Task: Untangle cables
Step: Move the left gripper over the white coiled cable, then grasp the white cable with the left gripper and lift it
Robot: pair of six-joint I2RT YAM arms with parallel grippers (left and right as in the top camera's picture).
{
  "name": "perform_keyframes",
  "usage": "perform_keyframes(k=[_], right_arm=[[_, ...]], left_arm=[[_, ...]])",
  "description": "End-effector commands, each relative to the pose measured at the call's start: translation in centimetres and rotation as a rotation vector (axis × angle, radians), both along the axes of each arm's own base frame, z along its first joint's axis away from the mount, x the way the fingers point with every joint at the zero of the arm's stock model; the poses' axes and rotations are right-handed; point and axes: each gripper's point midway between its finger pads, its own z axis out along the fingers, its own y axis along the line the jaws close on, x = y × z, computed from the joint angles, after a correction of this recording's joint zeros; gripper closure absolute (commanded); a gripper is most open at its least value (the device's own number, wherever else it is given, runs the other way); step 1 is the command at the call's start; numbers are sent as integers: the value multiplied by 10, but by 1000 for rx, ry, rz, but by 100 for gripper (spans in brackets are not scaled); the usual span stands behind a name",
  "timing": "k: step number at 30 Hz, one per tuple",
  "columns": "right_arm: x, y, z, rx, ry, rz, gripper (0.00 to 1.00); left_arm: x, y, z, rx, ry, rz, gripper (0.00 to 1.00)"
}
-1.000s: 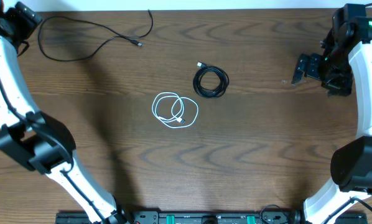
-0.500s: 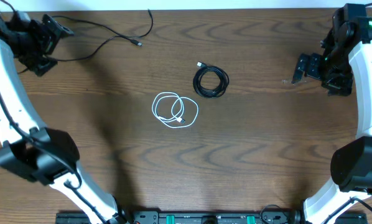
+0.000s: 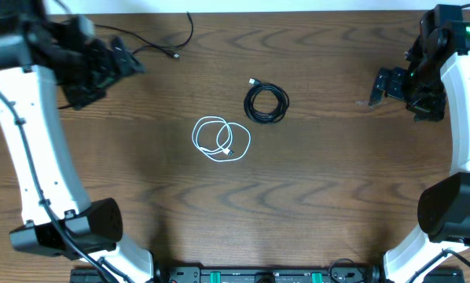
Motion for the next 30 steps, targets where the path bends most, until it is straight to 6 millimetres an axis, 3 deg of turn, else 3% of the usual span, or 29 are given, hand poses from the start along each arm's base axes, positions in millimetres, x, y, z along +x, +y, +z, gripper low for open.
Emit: perform_keyframes(k=[1,5,6,14,19,22,30], right_arm=[[0,1,9,-3,-27,-10,1],[0,1,9,-3,-27,-10,1],[0,1,9,-3,-27,-10,1],[0,1,9,-3,-27,-10,1],[0,1,9,-3,-27,-10,1],[0,1,9,-3,-27,-10,1],[0,1,9,-3,-27,-10,1]], left_arm=[[-29,-24,-36,52,192,-94,4],[-32,-47,-70,63,266,-169,3],[-31,-59,-92,65,288,-208,3],[-25,-110,-186,76,296,-271,7],[-20,-101,-230,220,282,-148,9],[-16,-97,-244,262,252,-135,9],[-4,-97,-267,277,226,-106,44]])
